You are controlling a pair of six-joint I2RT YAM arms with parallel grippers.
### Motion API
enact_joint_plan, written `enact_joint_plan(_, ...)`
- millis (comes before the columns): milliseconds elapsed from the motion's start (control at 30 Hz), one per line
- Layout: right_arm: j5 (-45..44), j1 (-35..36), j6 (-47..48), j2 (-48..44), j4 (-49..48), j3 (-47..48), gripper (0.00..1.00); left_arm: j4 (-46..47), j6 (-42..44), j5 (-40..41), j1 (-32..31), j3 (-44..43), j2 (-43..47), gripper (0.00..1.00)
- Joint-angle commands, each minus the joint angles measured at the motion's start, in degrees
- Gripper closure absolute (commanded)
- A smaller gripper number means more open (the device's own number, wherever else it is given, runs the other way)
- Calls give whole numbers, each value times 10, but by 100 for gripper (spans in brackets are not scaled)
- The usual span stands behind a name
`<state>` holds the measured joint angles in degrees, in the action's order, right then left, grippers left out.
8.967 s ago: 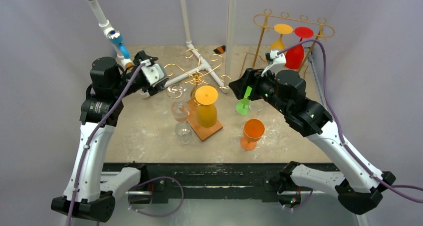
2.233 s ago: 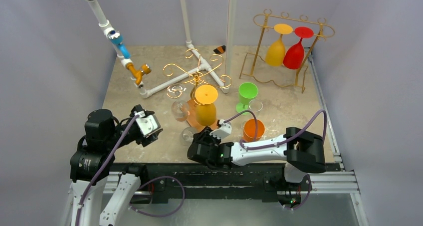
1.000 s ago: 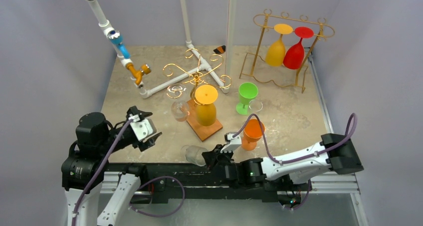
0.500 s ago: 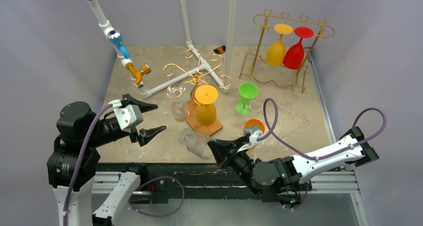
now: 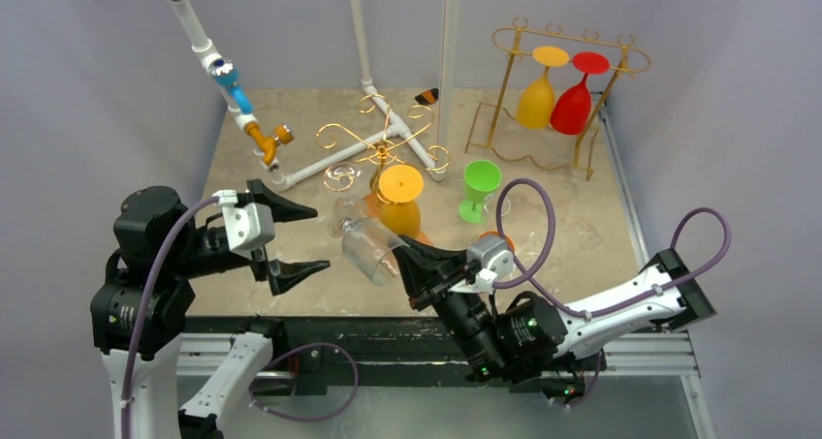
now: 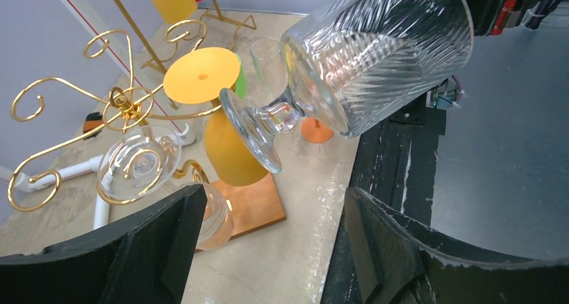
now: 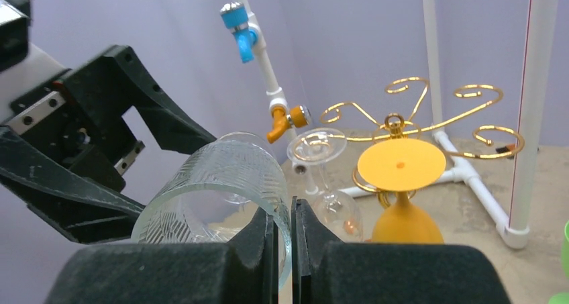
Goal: Place the wine glass upside down on the wine glass rack
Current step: Turn the wine glass upside down at the wine rack.
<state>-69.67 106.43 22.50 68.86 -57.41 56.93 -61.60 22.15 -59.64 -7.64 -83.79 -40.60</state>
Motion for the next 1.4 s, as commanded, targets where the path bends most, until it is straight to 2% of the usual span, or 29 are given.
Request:
enact_joint_plan(0,68,3,69,-6,-88,53,100,4,16,-26,1,-4,-24,19)
enact_joint_plan(133,100,3,47,1,-41,76,100,68,-28,-17,1,19,-26,20)
enact_joint_plan(300,117,3,50,18,-22,90,100,157,-98,-48,0,33,-25,21)
enact_joint_plan(500,120,3,85,44,-46,98,100,189,-138,-70,1,20,-29,23)
enact_joint_plan(567,125,3,85,46,-47,100,100,196,-143,-72,1,19,-27,27)
enact_joint_plan(633,131,3,84,47,-49,100,100,199,-137,-70,1,22,-26,37)
enact_joint_plan(700,135,3,86,48,-49,99,100,191,-123,-63,1,22,-31,58)
enact_joint_plan(767,138,2,91,49,-55,96,100,172,-101,-58,1,21,-38,74)
enact_joint_plan(933,168,2,86,51,-46,94,100,169,-75,-55,1,17,-55,92)
enact_joint_plan(1000,173,2,57,50,-5,100,100,173,-64,-49,1,16,-59,100)
enact_joint_plan(1033,165,1,47,50,12,102,98,169,-49,-42,1,14,-61,100)
enact_joint_plan(1100,151,0,30,42,34,98,77,154,-4,-18,1,9,-63,100)
enact_joint_plan(1233,140,-9,-71,6,151,99,50,141,99,42,1,-6,-70,100)
enact_joint_plan(1367,165,-35,-189,-44,291,100,37,145,161,73,1,-27,-76,100)
